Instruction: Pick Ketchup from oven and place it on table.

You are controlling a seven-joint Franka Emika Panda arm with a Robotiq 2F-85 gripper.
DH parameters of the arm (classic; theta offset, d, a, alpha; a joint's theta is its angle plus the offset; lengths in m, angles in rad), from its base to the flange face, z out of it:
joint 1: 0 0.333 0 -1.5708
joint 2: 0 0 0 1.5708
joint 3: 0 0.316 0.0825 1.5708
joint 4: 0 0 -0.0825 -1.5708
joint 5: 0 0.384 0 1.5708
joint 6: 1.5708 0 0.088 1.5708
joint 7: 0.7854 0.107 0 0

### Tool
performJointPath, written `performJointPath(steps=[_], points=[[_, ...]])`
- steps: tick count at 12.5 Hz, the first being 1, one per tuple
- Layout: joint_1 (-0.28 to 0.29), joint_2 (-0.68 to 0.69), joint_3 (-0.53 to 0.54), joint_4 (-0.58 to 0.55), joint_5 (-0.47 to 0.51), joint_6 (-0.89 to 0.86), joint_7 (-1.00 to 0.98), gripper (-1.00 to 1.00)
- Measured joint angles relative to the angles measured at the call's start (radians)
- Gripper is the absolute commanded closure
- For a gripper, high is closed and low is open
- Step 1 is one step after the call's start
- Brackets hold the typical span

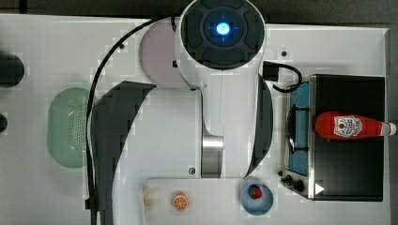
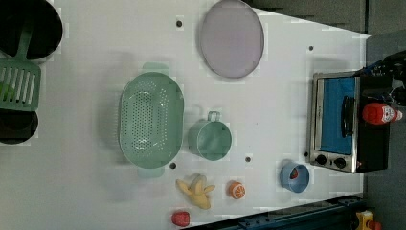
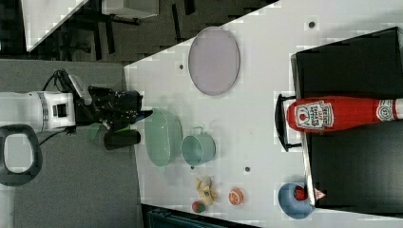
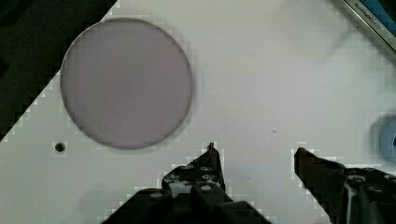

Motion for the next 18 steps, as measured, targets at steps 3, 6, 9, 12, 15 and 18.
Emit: performJointPath(steps=[3, 6, 9, 12, 15, 18], points=[[-0.021, -0.307, -0.007, -0.242, -0.016, -0.258, 0.004, -0.96], [-0.039, -0.467, -0.021, -0.203, 0.010, -0.215, 0.003, -1.00], [-0.030, -0.452, -0.062, -0.175, 0.024, -0.135, 0.006, -1.00], [-0.057, -0.331, -0.226, -0.229, -0.007, -0.076, 0.007, -1.00], [-0.060, -0.158, -0.341, -0.218, 0.000, -0.033, 0.001, -1.00], [-0.056, -0.113, -0.473, -0.247, 0.002, 0.096, 0.004, -1.00]])
